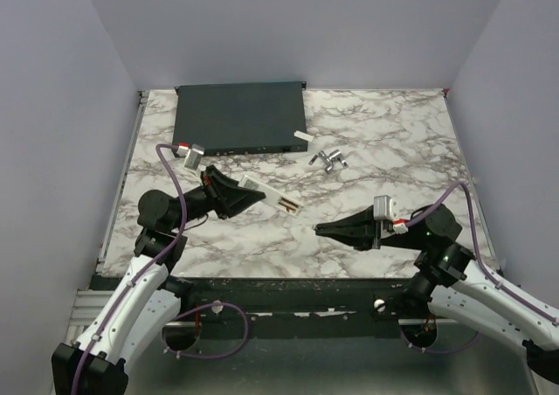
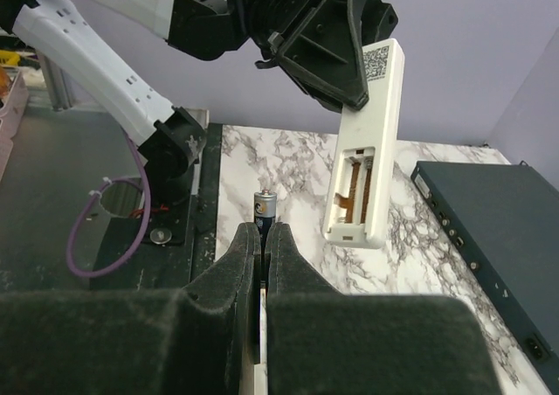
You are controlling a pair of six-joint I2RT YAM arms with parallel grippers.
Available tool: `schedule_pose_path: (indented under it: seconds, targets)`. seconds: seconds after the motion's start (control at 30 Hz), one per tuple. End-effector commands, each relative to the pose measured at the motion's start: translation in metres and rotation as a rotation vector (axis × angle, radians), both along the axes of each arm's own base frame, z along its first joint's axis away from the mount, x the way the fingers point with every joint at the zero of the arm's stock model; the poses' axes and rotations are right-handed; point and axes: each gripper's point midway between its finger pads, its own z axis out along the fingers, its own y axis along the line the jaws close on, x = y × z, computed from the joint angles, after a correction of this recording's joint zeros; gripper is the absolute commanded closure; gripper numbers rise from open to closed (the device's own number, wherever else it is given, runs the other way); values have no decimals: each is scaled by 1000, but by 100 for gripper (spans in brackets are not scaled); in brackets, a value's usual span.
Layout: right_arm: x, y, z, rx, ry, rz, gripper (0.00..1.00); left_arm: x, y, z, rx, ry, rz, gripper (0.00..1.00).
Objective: Load the batteries into the remote control
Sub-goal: Load the battery into the remote control.
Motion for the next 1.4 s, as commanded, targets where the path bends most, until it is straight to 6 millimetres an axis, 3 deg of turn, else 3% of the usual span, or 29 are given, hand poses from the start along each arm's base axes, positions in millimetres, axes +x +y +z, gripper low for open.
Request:
schedule_pose_path:
  seconds: [0.0,0.5,0.63,0.97,1.13,1.37]
  targets:
    - [1,-1,11,31,-38,-9,99,-27,-7,19,-31,-155,-129,100]
    - [7,-3,17,85,-45,-50,99,-41,-15,19,0,-239,-200,100]
    - [13,-2,23,108,-11,-74,99,-25,-15,12,19,-188,-137,100]
    - [71,24,12,-20,170,-256,99,19,-15,-8,15,20,29,100]
    - [70,32,13,22,170,-217,99,24,-18,-8,-20,61,27,100]
    - [66,42,-1,-8,230,-165,99,23,-19,-4,-35,66,15,100]
